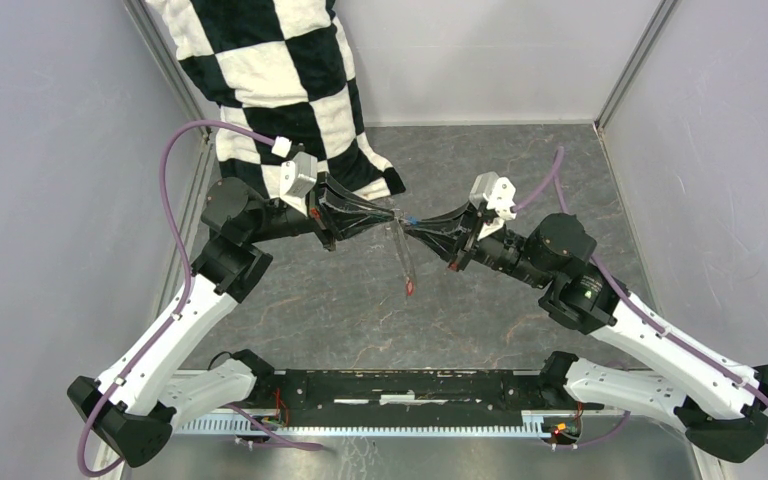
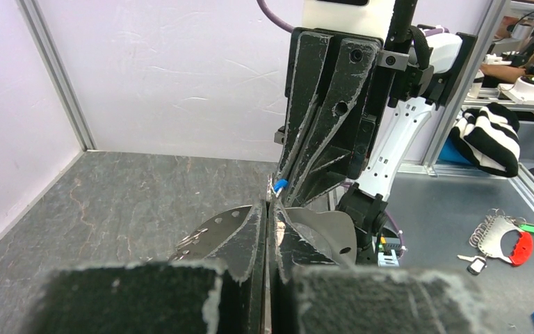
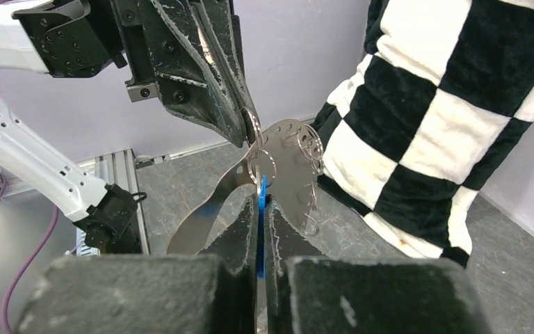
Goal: Put the keys on the keyring
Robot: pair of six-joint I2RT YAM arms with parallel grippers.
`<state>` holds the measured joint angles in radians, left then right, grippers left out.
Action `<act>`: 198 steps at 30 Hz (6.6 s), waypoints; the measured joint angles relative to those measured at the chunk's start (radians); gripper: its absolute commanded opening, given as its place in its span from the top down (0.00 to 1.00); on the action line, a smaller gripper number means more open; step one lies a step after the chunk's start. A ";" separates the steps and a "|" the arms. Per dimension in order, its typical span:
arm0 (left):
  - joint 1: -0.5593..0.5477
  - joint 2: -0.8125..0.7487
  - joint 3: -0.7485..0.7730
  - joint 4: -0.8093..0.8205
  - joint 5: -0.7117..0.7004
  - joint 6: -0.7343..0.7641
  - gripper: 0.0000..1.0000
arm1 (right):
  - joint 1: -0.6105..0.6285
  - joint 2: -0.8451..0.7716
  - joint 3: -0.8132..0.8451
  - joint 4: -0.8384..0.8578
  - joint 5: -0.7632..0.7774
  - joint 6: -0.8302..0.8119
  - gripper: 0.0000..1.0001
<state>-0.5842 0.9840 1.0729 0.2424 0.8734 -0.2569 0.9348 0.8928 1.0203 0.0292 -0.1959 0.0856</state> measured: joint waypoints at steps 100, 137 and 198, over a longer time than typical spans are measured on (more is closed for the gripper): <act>-0.007 -0.046 -0.114 -0.145 -0.414 0.199 0.98 | 0.113 0.138 -0.263 0.246 0.190 0.039 0.02; 0.019 0.015 -0.028 -0.456 -0.557 0.299 0.00 | -0.092 0.151 -0.379 0.148 0.077 0.280 1.00; 0.320 0.173 0.180 -1.133 -0.663 0.486 0.00 | 0.307 1.033 0.016 -0.426 1.248 -0.216 0.02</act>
<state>-0.2646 1.1572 1.2533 -0.8902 0.2104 0.2295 1.2415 1.9263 1.0363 -0.3965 1.0519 -0.1307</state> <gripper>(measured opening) 0.996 0.953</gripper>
